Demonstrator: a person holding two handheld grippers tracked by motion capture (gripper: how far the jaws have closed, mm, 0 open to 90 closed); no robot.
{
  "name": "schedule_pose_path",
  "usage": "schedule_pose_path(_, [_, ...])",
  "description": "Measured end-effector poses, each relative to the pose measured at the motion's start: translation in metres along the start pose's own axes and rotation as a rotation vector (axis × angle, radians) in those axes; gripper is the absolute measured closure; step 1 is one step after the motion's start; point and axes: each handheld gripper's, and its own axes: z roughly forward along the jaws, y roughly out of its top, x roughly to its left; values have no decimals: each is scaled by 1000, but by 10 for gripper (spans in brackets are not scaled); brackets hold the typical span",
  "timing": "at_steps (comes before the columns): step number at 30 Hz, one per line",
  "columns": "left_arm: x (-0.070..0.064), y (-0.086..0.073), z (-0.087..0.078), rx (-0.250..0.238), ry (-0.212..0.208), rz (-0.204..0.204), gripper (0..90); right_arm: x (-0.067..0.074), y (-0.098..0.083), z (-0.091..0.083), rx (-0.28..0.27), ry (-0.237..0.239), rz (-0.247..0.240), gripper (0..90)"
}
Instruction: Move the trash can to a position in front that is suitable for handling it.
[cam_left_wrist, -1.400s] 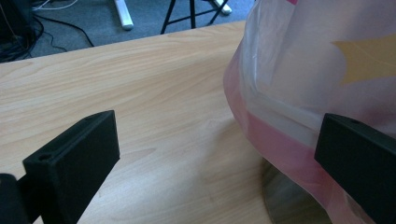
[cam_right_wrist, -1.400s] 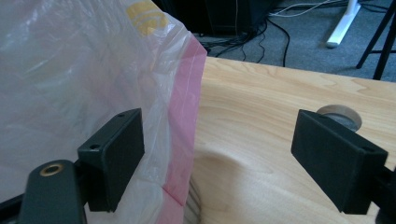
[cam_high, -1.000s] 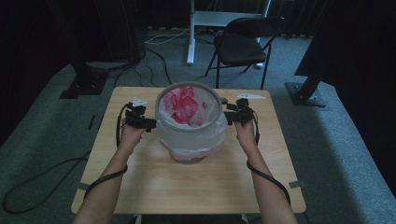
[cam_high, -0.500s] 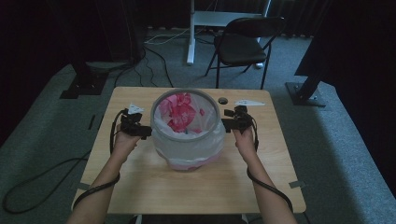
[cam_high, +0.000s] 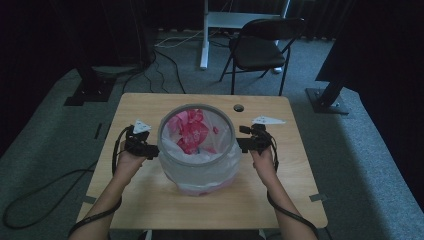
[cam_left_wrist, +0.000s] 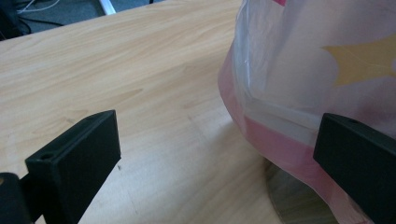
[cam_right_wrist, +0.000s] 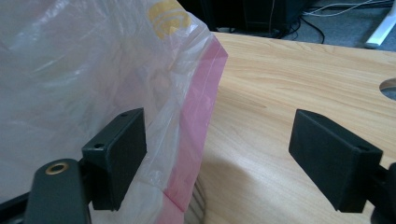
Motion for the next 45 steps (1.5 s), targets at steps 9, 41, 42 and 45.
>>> schedule_pose_path(9, [-9, -8, -13, 11, -10, 36, 6, 15, -13, -12, -10, 5, 6, 182])
schedule_pose_path(41, [-29, -30, -38, -2, -38, 42, 6, 38, -39, -41, -19, 47, -63, 128])
schedule_pose_path(42, [-30, -31, -38, 1, -30, 50, 6, 38, -39, -40, -6, 38, -77, 130])
schedule_pose_path(45, [-28, -36, -39, 3, -31, 39, 6, 34, -40, -41, 32, 16, -98, 133])
